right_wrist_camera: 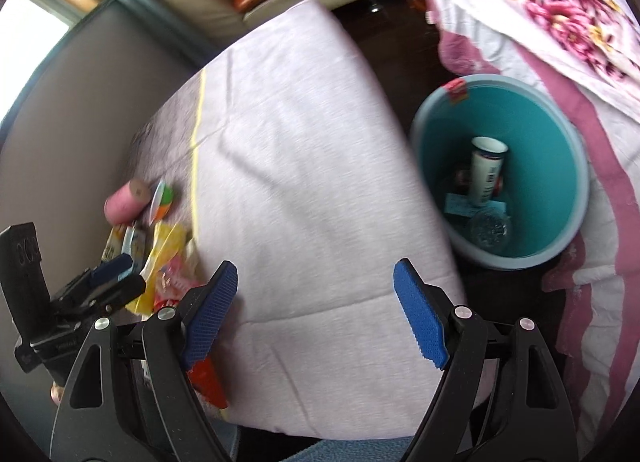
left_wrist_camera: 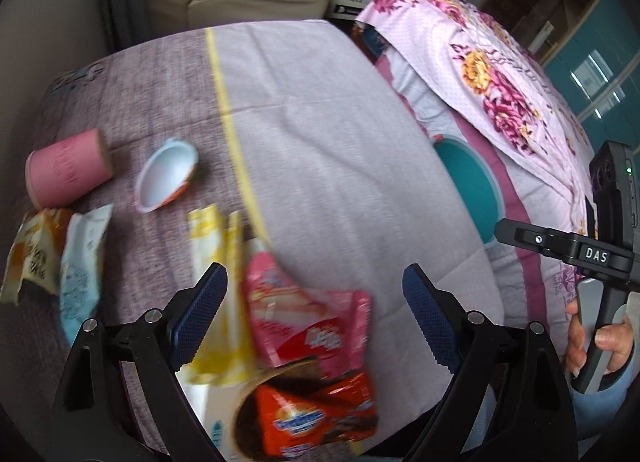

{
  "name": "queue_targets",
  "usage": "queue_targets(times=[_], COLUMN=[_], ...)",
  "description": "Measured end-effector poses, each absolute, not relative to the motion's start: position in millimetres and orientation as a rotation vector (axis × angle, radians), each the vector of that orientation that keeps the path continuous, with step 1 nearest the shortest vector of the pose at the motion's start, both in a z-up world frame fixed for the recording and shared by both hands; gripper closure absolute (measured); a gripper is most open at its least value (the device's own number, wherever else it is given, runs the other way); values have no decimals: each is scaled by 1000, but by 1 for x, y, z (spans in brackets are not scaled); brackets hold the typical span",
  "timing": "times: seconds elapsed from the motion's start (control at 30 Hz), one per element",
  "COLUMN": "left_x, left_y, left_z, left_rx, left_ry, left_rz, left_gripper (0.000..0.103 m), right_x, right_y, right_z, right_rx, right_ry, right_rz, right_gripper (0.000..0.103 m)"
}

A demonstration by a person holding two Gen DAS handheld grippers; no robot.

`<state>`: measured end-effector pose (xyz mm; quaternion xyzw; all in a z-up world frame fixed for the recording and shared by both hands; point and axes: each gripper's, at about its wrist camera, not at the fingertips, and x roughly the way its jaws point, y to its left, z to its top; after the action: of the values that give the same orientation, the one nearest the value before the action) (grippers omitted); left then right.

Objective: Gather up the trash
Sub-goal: 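Move both grippers back to the table toward the snack wrappers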

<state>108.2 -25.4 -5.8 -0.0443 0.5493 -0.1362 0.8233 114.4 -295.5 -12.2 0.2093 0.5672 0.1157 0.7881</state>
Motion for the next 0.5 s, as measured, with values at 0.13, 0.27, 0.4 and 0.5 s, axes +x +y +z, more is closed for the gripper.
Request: queue_targets(times=[0.13, 0.27, 0.4, 0.5], left_x=[102, 96, 93, 94], left_y=[4, 24, 33, 40], left_z=[-13, -24, -36, -46], left_rx=[-104, -99, -103, -118], left_ry=[1177, 1194, 1212, 1225], left_rz=[-245, -218, -216, -213], left_gripper=[13, 13, 13, 13], right_x=[111, 109, 112, 113], right_y=[-267, -239, -214, -201], right_z=[-15, -17, -20, -22], right_rx=[408, 354, 306, 283], right_ry=[1246, 1275, 1301, 1312], right_rz=[295, 339, 369, 384], right_gripper=[26, 26, 26, 26])
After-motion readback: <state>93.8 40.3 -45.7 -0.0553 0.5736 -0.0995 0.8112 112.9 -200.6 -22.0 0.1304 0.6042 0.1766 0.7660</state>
